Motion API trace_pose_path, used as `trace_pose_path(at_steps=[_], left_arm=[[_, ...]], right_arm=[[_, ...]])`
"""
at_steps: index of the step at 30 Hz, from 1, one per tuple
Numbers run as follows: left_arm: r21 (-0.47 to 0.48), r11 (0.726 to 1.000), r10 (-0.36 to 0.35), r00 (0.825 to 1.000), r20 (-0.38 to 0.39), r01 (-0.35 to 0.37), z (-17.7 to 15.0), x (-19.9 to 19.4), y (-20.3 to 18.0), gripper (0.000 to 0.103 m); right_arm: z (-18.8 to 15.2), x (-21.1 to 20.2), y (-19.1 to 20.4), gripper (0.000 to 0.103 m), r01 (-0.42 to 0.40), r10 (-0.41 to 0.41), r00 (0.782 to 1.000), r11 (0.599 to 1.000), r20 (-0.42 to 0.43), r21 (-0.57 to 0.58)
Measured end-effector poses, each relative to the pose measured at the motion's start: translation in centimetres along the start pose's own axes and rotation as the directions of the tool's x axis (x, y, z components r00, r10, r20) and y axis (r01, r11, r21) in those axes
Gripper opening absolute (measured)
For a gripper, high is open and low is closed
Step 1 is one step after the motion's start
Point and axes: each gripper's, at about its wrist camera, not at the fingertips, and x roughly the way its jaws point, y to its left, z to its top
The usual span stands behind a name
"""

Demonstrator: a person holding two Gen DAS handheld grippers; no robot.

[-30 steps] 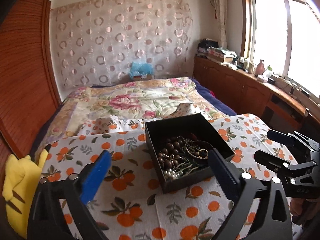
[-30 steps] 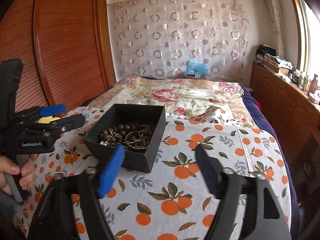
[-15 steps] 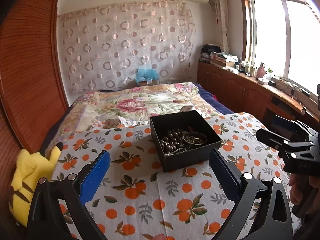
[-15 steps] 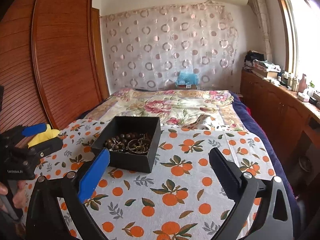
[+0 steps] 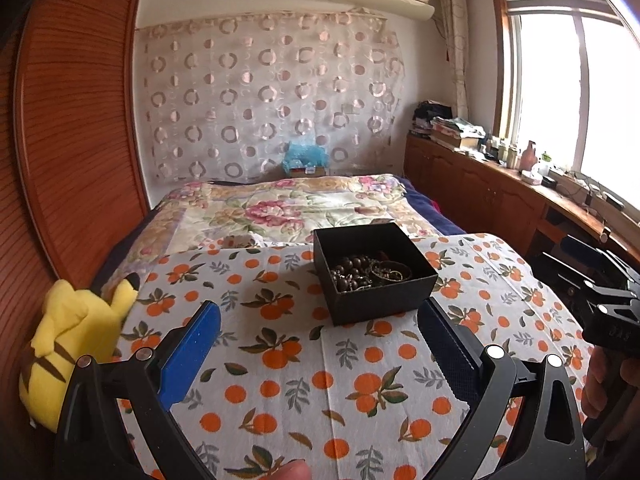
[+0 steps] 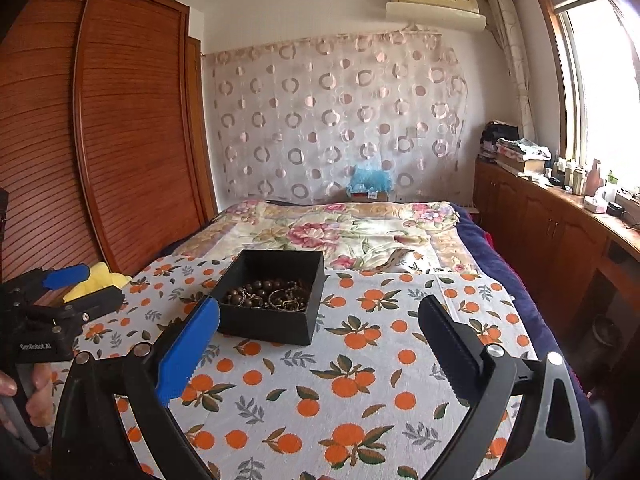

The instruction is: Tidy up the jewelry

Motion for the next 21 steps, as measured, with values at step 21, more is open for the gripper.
trace_pose_path(at_steps=[21], left_arm=[[-0.011, 1.000, -0.005, 1.000, 0.013, 0.006, -0.6, -1.3, 0.1, 0.095]], right_arm=[[-1.0, -0.6, -0.3, 0.100, 0.008, -0.008, 1.000, 1.000, -0.009, 0.021]])
